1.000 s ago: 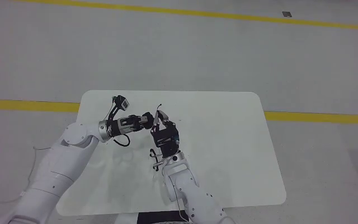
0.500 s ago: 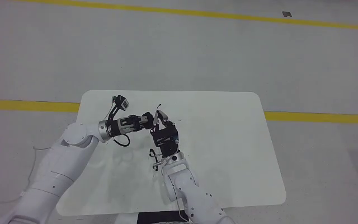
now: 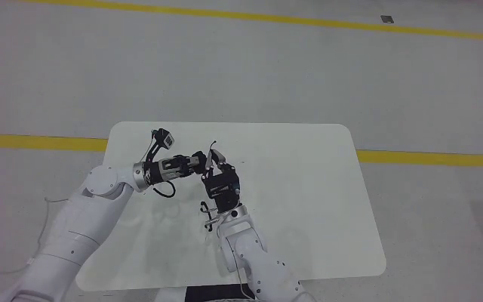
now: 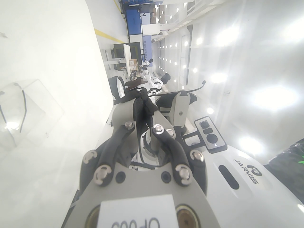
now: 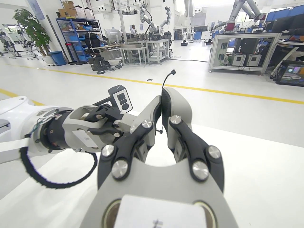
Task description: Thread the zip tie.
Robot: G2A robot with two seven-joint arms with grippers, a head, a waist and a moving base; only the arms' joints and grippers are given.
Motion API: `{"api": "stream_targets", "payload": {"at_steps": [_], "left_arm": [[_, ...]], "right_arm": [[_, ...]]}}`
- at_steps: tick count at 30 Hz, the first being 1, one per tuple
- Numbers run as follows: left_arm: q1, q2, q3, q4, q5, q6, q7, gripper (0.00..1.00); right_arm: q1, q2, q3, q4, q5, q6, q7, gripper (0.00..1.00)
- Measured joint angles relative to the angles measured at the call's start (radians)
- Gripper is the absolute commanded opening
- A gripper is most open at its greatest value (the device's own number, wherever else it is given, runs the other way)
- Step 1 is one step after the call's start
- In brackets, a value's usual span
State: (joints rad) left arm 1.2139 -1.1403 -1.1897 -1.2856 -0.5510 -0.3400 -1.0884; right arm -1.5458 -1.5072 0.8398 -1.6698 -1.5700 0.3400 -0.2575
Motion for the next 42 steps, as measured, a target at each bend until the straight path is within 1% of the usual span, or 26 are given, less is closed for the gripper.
{"api": "stream_targets", "payload": {"at_steps": [17,36,42], "left_arm": [[0.000,0.000,0.000,0.000,0.000,0.000,0.000,0.00],[0.000,0.000,0.000,0.000,0.000,0.000,0.000,0.00],[0.000,0.000,0.000,0.000,0.000,0.000,0.000,0.00]], "right_arm": [[-0.006,-0.002,-0.004,-0.004,0.000,0.000,0.010,0.00],[-0.020,-0.008,0.031,-0.004,0.000,0.000,0.021,0.00],[-0.024,-0.010,0.033,-0.007,0.000,0.000,0.023,0.00]]}}
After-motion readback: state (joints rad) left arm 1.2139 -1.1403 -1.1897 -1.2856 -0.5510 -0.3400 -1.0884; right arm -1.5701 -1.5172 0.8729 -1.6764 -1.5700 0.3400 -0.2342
